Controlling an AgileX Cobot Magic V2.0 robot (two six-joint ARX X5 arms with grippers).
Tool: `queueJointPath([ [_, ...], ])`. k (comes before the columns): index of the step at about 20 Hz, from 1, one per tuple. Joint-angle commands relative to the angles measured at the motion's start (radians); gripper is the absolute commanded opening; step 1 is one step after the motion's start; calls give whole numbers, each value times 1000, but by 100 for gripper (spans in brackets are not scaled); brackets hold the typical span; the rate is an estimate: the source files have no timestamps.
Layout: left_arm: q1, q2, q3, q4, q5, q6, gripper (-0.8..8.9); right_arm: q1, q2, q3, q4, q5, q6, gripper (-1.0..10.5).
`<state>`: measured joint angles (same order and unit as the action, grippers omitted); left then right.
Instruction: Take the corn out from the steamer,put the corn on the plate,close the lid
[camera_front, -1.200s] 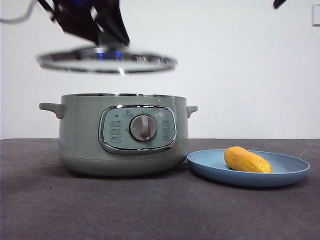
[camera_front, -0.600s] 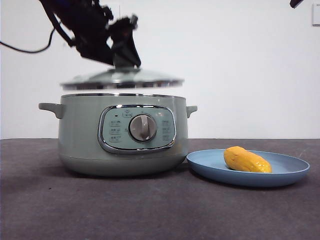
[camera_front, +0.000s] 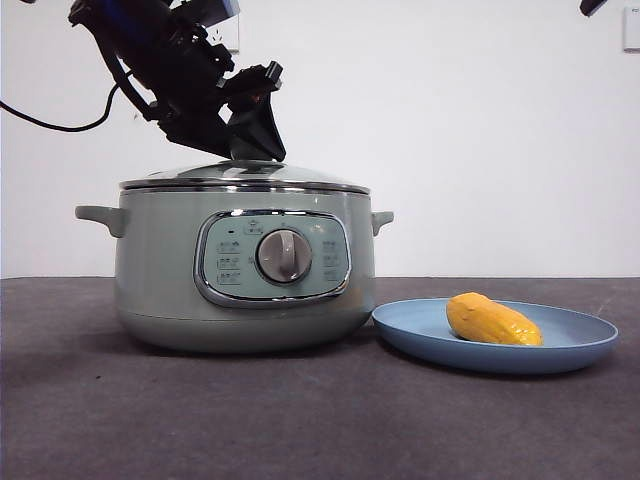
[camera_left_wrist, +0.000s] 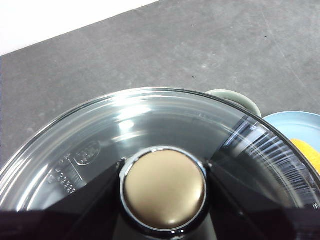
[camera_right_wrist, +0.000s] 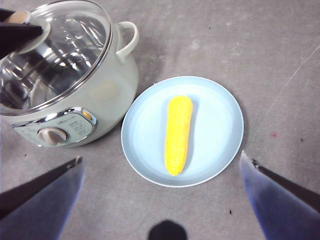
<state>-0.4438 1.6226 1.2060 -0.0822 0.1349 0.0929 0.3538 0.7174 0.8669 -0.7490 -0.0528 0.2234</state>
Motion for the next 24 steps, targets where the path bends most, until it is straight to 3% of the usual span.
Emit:
queueJointPath([
  [1, 1, 4, 10, -6, 2, 11, -9, 3, -1, -3, 6, -2, -8, 598],
  [10, 0, 71, 10, -66, 1, 11, 10, 10, -2, -3, 6, -2, -11, 598],
  [11, 0, 71, 10, -61, 2, 11, 78, 10, -2, -3, 6, -1, -11, 598],
  [13, 1, 70, 11, -63, 2, 6, 373, 10, -2, -3, 6, -1, -13, 598],
  [14, 1, 70, 11, -77, 2, 6, 447, 10, -2, -3, 6, -2, -14, 598],
  [24, 1, -29, 16, -132, 0, 6, 445, 10, -1, -3, 6, -1, -23, 598],
])
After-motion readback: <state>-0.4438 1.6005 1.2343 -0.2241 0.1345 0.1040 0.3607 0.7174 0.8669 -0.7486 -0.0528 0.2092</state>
